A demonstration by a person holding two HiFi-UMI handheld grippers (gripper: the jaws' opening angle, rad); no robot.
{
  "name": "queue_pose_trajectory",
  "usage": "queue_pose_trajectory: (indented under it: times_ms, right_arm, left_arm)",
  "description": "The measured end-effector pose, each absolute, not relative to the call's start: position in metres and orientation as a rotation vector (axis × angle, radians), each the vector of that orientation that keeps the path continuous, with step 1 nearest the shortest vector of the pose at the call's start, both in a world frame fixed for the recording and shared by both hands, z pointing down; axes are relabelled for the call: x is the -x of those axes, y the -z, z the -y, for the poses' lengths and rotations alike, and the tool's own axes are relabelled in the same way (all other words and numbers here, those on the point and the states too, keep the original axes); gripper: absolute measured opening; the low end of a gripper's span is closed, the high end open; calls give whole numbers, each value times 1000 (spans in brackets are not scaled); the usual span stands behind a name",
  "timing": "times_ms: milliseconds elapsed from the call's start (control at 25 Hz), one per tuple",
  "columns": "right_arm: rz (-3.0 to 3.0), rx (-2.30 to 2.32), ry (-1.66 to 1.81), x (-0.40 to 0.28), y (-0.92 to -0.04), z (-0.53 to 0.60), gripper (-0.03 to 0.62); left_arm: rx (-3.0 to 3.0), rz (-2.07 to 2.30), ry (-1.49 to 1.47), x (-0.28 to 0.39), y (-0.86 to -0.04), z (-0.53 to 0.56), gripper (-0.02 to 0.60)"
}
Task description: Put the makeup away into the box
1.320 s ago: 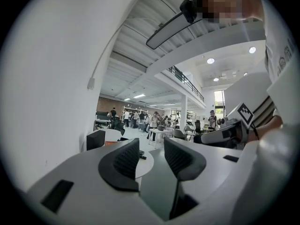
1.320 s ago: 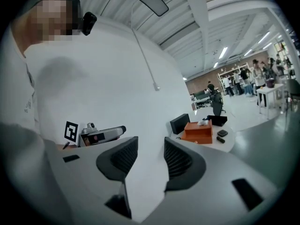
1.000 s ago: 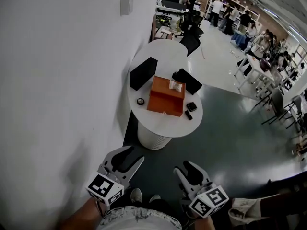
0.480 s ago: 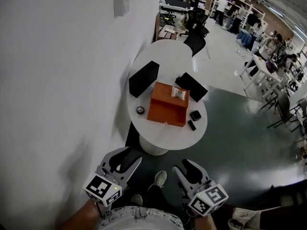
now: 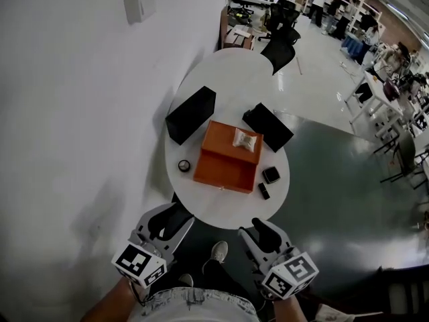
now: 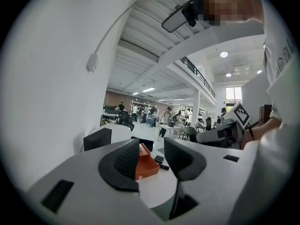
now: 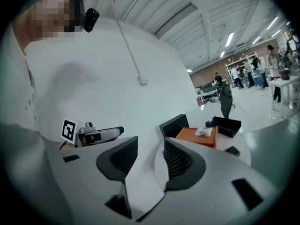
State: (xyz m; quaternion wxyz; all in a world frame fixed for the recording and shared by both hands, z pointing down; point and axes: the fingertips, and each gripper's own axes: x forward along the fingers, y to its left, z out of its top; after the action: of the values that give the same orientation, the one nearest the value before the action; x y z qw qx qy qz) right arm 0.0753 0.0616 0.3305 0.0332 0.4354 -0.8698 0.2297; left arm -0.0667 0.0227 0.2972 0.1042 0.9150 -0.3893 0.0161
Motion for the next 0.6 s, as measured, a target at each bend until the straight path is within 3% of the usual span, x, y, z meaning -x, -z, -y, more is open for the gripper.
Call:
queue_pose_trajectory:
  times_ms: [600]
  right_arm:
    - [2681, -1286, -771, -139, -351, 37, 181]
  left_arm:
    - [-2658, 1211, -129, 11, -306, 66, 181]
